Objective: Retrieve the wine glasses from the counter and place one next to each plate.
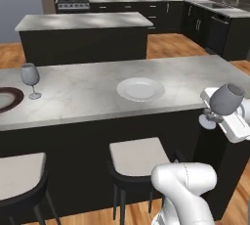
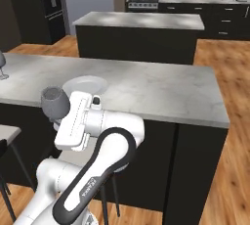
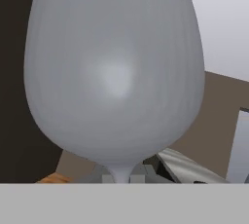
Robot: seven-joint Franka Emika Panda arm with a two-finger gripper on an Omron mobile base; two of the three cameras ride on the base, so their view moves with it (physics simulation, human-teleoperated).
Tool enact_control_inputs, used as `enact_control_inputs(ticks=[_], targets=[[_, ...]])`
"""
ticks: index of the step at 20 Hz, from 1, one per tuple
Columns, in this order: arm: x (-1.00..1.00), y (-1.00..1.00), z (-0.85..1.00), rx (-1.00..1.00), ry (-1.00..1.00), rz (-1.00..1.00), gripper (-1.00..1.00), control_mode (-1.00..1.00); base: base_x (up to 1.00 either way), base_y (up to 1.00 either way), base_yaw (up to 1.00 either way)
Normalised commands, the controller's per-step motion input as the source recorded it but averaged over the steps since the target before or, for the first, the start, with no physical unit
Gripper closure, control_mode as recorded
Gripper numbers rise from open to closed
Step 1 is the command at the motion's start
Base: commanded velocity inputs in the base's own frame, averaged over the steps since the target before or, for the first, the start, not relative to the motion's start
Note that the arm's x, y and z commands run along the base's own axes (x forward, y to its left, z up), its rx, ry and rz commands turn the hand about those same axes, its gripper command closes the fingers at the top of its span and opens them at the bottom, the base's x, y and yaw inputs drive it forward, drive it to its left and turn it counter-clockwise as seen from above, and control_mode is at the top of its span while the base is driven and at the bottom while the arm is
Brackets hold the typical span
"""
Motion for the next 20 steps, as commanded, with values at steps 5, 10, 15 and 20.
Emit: enact_control_inputs(ticks=[5, 10, 15, 20], targets=[[0.00, 0.00, 0.00, 0.00, 0.00, 0.00, 1.00, 1.00, 0.99, 0.06, -0.10], [0.00, 0.00, 0.00, 0.00, 0.00, 0.00, 1.00, 1.00, 0.71, 0.01, -0.05], [0.00, 0.00, 0.00, 0.00, 0.00, 0.00, 1.00, 1.00, 0.42, 0.00, -0.23], [0.00, 0.00, 0.00, 0.00, 0.00, 0.00, 1.00, 1.00, 0.50, 0.01, -0.33]])
